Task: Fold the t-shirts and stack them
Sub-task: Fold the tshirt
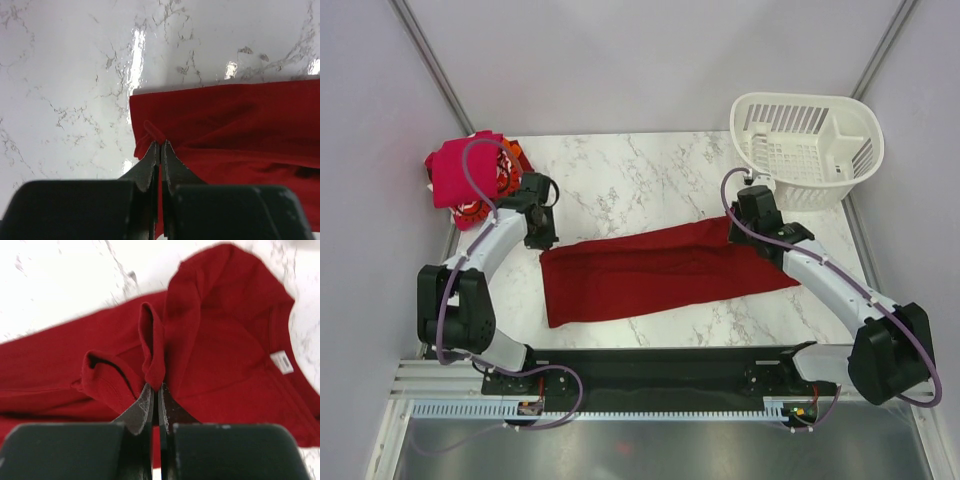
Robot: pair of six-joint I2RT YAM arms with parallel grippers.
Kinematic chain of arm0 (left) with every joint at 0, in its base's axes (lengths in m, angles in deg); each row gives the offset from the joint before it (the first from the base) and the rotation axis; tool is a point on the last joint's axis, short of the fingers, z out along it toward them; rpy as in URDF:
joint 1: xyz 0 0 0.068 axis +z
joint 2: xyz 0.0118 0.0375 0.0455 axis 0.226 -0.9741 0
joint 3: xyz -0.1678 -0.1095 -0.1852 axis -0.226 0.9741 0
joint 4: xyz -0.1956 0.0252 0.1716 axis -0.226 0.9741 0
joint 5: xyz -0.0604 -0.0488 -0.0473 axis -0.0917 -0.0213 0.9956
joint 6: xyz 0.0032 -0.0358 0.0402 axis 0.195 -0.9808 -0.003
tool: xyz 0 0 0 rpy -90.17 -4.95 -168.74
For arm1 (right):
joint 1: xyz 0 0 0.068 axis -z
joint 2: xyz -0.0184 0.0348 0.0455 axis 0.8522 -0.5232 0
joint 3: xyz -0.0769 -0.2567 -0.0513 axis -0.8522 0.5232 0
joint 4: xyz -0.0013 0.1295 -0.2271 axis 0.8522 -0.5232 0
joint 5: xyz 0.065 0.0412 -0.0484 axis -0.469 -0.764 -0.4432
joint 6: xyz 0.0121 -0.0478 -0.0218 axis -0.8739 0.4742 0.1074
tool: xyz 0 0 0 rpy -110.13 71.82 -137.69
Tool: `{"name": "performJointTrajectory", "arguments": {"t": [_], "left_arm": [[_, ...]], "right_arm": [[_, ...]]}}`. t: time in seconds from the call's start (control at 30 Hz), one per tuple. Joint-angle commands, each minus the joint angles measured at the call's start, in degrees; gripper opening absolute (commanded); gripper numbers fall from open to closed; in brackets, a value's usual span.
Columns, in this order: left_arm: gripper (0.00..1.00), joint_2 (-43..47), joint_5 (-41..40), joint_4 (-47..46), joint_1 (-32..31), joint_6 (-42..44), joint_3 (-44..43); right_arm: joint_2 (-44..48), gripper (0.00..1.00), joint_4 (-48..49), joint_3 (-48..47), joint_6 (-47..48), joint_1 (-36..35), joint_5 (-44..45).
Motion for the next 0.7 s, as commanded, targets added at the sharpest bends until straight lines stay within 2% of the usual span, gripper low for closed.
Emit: {"name": "performJointTrajectory", "arguments": {"t": [0.0,0.4,0.47,0.5,0.57,0.6,0.67], "left_arm": [[0.02,3.17,1.52,0.19,-0.99,-0.44,1.63],[0.02,10.20,2.66,2.64,-3.90,-0.97,8.04],[0.06,11.43,1.00,3.26,-3.81,-1.50,9.18],[0.12,12.83,0.47,3.79,-3.90,-2.11,9.54],[0.37,13.89,-3.91,4.75,-3.90,-4.03,9.54],[0.47,14.24,-5.58,5.37,-3.90,-4.48,9.28],[0.56,15.21,-8.93,7.56,-3.90,-5.27,7.18]], "right_arm": [[3.76,0.00,-1.61,3.65,-2.20,-0.31,3.11],[10.01,0.00,-4.26,12.26,-5.72,-0.31,6.36],[10.10,0.01,-4.52,14.54,-7.99,-0.39,7.15],[9.93,0.18,-4.61,15.34,-8.62,-0.31,7.07],[8.79,0.46,-4.61,17.09,-10.63,-0.39,6.81],[8.35,0.70,-4.61,17.54,-11.34,-0.31,6.81],[7.12,0.82,-5.13,17.72,-12.31,-0.31,7.33]]}}
